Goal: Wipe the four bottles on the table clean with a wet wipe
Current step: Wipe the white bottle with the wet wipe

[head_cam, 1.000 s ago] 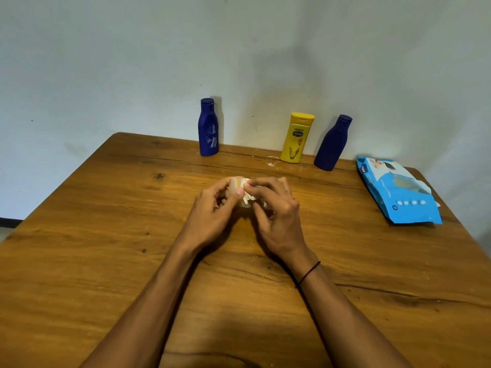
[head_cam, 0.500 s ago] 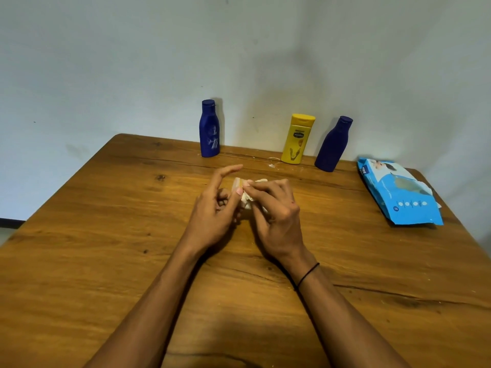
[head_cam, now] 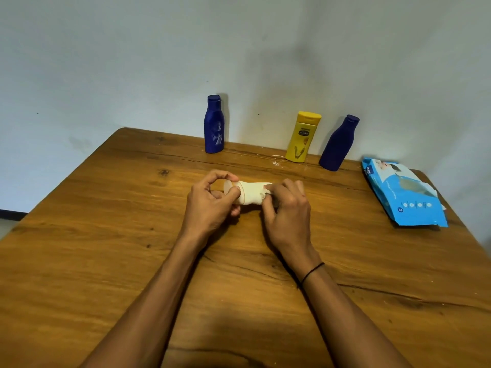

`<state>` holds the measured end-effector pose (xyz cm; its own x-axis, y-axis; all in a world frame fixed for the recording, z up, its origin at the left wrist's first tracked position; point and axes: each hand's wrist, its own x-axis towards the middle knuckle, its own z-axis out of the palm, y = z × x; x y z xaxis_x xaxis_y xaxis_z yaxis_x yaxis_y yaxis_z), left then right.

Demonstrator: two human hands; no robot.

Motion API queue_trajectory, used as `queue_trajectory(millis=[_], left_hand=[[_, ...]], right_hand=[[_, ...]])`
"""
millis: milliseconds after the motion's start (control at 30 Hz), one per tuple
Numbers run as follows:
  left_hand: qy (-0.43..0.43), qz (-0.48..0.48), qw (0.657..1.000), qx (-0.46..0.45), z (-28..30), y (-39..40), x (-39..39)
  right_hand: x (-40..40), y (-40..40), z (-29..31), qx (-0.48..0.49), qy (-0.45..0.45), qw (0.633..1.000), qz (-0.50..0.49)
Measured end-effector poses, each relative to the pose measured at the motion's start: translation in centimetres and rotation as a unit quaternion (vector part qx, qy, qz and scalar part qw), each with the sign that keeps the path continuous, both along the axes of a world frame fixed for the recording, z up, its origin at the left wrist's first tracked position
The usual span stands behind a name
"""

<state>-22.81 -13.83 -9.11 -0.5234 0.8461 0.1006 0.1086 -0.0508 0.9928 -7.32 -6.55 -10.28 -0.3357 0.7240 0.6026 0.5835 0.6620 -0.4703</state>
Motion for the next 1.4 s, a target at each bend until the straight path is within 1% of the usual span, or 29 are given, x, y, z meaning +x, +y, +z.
queue_trajectory(millis=[100, 200, 267, 367, 433, 500, 533, 633, 667, 767, 833, 900, 1000, 1133, 1267, 1400], left_hand=[[0.020, 0.021, 1.000, -0.003, 0.0, 0.1, 0.0], [0.028, 0.020, 0.999, -0.015, 0.0, 0.0, -0.1], [0.047, 0.003, 0.998, -0.029, 0.1, -0.1, -0.3], [0.026, -0.049, 0.998, -0.023, 0.4, -0.4, -0.2], [0.033, -0.062, 0.997, -0.013, 0.6, -0.5, 0.1], [0.081, -0.047, 0.995, -0.014, 0.6, -0.5, 0.4], [0.123, -0.030, 0.992, -0.022, 0.5, -0.6, 0.4], [0.280, 0.016, 0.958, -0.065, 0.6, -0.8, 0.6], [0.312, 0.020, 0.947, -0.077, 0.7, -0.8, 0.7], [0.343, 0.021, 0.935, -0.092, 0.7, -0.8, 0.9], [0.364, 0.012, 0.928, -0.075, 0.5, -0.7, 0.9], [0.346, -0.021, 0.937, -0.051, 0.3, -0.6, 0.9], [0.270, -0.067, 0.959, -0.048, -0.1, -0.4, 1.0], [0.226, -0.056, 0.972, -0.039, -0.2, -0.2, 1.0], [0.145, -0.051, 0.988, -0.004, -0.1, -0.2, 0.9], [0.072, -0.046, 0.996, 0.011, -0.2, 0.0, 0.8]], right_hand=[[-0.2, 0.1, -0.2, -0.015, -0.008, 0.998, -0.064], [-0.4, 0.0, -0.2, -0.020, -0.012, 0.995, -0.095], [-0.3, 0.1, -0.2, -0.024, -0.010, 0.995, -0.097], [-0.2, 0.5, -0.2, -0.047, 0.014, 0.995, -0.092], [0.0, 0.6, 0.0, -0.049, 0.032, 0.996, -0.070], [0.1, 0.3, 0.3, -0.033, 0.044, 0.998, -0.019], [0.1, 0.1, 0.4, -0.022, 0.050, 0.998, 0.010], [0.2, -0.4, 0.6, 0.023, 0.053, 0.996, 0.067], [0.2, -0.6, 0.6, 0.033, 0.046, 0.995, 0.077], [0.2, -0.5, 0.5, 0.046, 0.045, 0.994, 0.085], [0.3, -0.4, 0.4, 0.049, 0.057, 0.993, 0.092], [0.3, -0.3, 0.4, 0.045, 0.060, 0.992, 0.100], [0.1, -0.3, 0.3, 0.031, 0.039, 0.993, 0.103], [0.1, -0.3, 0.3, 0.033, 0.025, 0.993, 0.113], [0.1, -0.4, 0.5, 0.040, 0.019, 0.992, 0.119], [0.2, -0.4, 0.5, 0.047, 0.007, 0.990, 0.135]])
